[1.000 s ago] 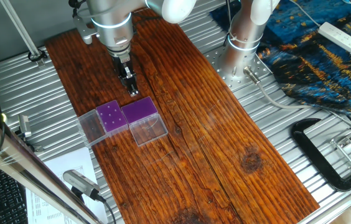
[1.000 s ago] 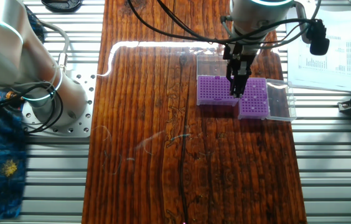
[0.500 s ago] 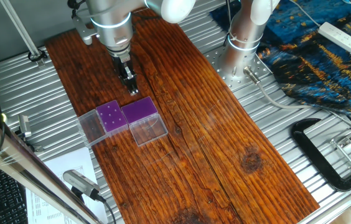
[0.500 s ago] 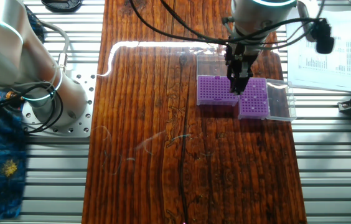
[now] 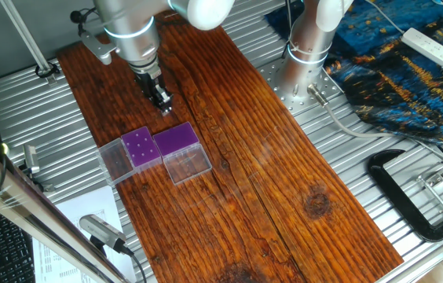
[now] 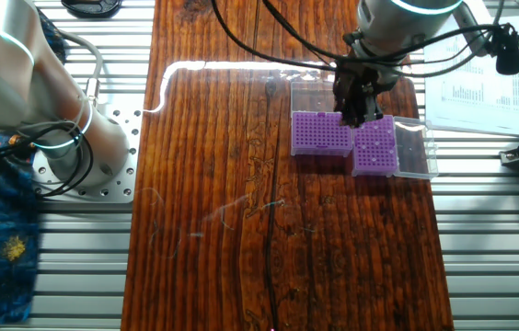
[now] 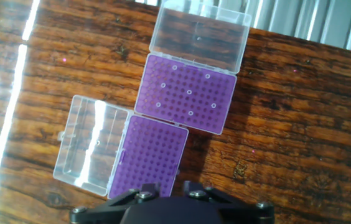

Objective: Transfer all small pipette tips from one holder to another

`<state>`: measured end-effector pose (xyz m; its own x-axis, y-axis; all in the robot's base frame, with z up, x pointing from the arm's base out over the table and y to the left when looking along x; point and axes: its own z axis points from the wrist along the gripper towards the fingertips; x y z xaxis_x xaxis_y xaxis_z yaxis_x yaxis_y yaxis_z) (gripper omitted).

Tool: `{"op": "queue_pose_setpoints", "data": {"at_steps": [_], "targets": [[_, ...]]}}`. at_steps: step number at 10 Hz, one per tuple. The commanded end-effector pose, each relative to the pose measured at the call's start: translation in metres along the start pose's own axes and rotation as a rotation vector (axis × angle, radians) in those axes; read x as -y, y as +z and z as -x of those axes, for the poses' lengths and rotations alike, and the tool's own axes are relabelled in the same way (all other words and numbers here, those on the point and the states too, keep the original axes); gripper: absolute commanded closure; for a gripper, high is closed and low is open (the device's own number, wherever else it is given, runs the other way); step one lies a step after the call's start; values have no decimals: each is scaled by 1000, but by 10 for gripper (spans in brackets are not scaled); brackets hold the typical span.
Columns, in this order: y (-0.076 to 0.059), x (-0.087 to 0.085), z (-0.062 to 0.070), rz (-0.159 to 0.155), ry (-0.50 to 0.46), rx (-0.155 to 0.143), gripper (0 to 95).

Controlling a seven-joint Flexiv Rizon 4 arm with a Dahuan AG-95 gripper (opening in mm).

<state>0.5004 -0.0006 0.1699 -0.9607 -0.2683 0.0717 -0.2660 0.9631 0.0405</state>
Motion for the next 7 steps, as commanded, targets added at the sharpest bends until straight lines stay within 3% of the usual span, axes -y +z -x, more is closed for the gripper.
{"op": "queue_pose_setpoints", "data": {"at_steps": [1,5,7], "targets": [[3,2,0,-2,-2,0,950],[18,8,5,1,-13,8,950],[18,8,6,7,-25,27,950]]}}
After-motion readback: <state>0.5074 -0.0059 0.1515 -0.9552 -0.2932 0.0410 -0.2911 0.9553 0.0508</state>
